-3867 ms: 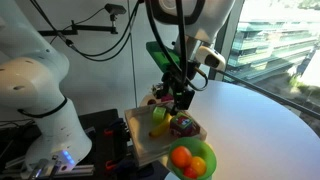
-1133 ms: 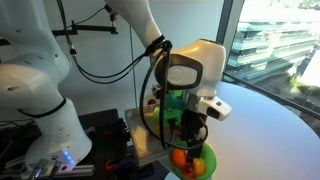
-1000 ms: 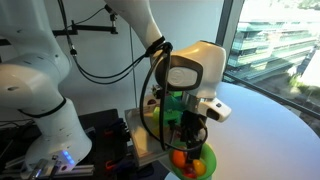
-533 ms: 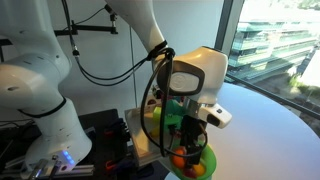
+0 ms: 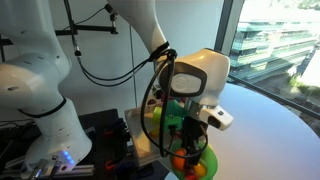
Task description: Remove the orange fruit from the bowl
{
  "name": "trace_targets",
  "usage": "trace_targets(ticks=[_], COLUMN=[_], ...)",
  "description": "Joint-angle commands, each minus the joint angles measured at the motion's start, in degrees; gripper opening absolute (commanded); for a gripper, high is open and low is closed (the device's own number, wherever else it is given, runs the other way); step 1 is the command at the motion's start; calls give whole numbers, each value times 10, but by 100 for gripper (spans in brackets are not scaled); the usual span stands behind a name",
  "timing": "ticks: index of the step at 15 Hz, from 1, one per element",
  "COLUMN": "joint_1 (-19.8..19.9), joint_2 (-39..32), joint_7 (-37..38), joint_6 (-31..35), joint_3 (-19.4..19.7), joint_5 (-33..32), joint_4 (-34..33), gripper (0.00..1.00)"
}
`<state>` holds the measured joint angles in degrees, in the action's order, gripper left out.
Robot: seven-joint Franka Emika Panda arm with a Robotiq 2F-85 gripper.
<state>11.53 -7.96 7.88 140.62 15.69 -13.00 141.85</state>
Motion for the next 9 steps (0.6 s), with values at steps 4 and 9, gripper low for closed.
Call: trace_targets(ticks=[4, 9], joint_1=[3, -1], joint_2=[16, 29], joint_7=[2, 9], joint_6=[-65, -109], joint_3=[-4, -11], joint_5=[20, 32], joint_4=[-31, -55], gripper=[52, 52])
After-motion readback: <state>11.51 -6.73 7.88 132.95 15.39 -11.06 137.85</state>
